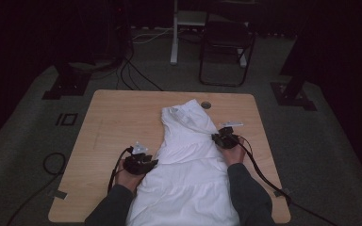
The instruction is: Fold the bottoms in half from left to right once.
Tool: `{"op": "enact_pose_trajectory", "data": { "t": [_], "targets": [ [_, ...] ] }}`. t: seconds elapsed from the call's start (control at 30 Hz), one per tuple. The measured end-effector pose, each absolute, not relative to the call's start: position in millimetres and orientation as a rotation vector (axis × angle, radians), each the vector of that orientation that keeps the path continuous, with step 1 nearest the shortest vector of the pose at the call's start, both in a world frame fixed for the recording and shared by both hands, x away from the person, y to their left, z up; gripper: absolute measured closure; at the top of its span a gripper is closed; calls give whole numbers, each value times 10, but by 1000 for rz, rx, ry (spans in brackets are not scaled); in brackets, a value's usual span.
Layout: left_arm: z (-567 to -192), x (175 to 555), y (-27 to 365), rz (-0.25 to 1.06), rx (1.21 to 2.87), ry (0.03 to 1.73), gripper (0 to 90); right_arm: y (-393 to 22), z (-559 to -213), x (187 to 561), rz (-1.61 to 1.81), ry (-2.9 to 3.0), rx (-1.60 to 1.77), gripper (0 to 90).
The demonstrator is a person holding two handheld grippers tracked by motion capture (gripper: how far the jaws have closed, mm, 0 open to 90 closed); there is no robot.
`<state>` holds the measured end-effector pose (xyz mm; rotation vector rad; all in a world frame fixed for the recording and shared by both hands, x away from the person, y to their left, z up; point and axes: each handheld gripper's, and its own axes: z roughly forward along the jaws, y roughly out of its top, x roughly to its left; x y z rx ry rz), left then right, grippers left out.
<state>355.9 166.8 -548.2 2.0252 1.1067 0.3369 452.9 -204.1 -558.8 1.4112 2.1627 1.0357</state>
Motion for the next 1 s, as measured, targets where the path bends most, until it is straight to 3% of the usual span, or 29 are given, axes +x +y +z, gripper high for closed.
{"op": "enact_pose_trajectory", "data": {
  "t": [0.23,0.33,0.5,0.53,0.63,0.7,1.0],
  "targets": [
    [-5215,3960,1369,379,2055,1045,526,-2066,-5588,4542,1056,2167,1441,814],
    [-5307,4170,1163,401,2116,1046,498,-2077,-5601,4536,1075,2157,1444,815],
    [-5535,4288,1128,364,2078,1137,472,-2079,-5615,4495,1083,2157,1421,829],
    [-5539,4268,1147,363,2076,1131,495,-2078,-5618,4474,1083,2160,1412,832],
    [-5535,4192,1195,349,2100,1104,701,-2087,-5627,4393,1086,2176,1381,834],
    [-5536,4113,1219,346,2117,1081,763,-2081,-5631,4314,1087,2186,1364,836],
    [-5565,3540,1351,338,2144,1024,781,-2034,-5662,3771,1096,2240,1268,839]
  ]
}}
